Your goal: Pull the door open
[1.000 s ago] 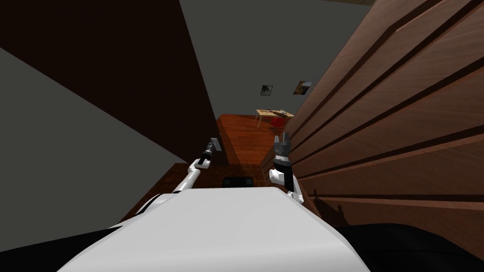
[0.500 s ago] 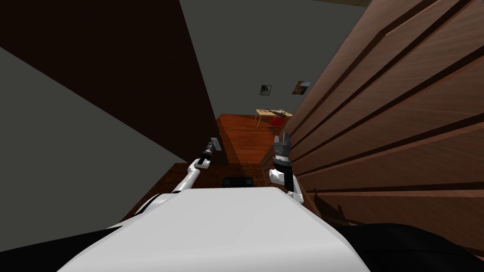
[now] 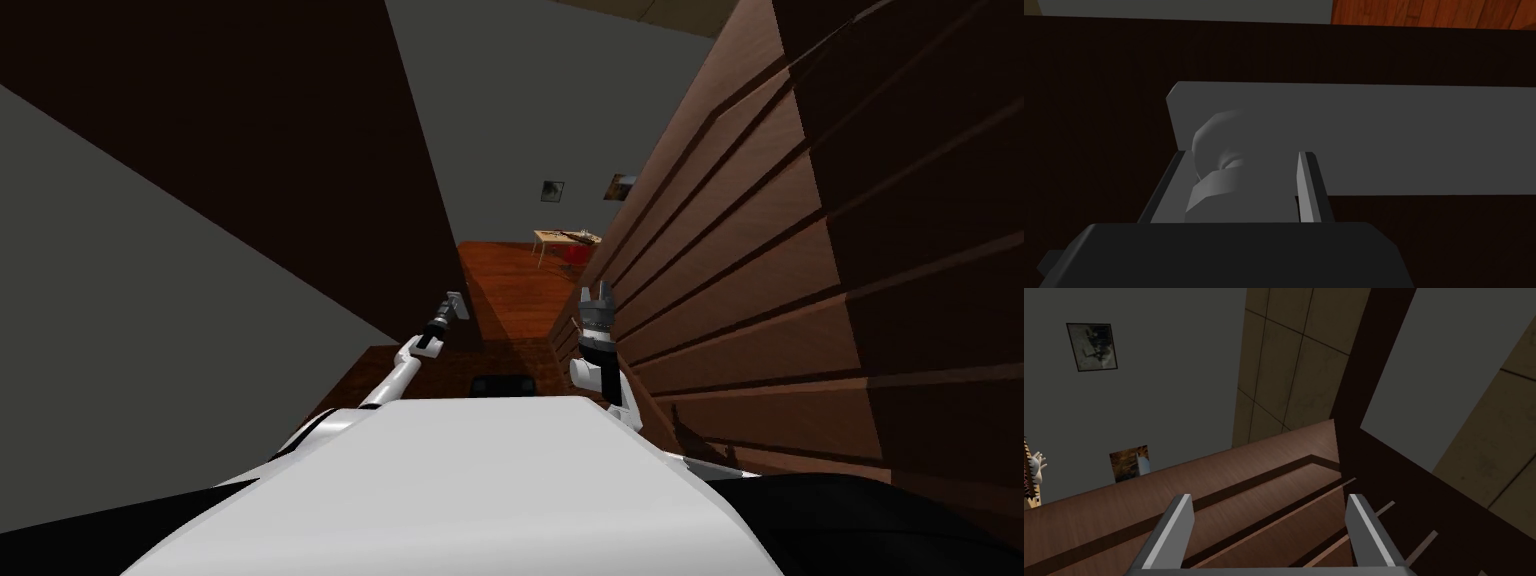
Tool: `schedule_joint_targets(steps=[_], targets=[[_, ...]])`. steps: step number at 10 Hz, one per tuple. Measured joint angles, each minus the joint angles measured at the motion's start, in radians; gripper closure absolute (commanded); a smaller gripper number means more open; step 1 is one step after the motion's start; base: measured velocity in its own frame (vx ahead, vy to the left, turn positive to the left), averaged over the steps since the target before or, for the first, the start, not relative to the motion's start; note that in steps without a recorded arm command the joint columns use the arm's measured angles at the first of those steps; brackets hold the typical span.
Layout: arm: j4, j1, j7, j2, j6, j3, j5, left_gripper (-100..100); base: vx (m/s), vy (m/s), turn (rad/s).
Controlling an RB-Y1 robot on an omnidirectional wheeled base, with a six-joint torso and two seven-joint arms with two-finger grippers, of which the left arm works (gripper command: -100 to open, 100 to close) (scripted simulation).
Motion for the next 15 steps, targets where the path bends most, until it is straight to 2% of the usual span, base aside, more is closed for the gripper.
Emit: schedule_joint_targets(steps=[5, 6, 7, 14, 15], targets=[[0.000, 0.003, 0.065, 0.045, -0.021, -0.062, -0.007, 100, -0.187, 0.124, -0.118], [0.002, 0.006, 0.068, 0.044, -0.021, -0.067, -0.008, 100, -0.124, 0.063, -0.067], [-0.002, 0.011, 0.077, 0.053, -0.027, -0.075, -0.010, 100, -0.191, 0.116, -0.099], [-0.046, 0.051, 0.186, 0.144, -0.104, -0.161, -0.038, 100, -0.191, 0.122, -0.075], [-0.044, 0.055, 0.189, 0.144, -0.106, -0.165, -0.039, 100, -0.132, 0.094, -0.075]])
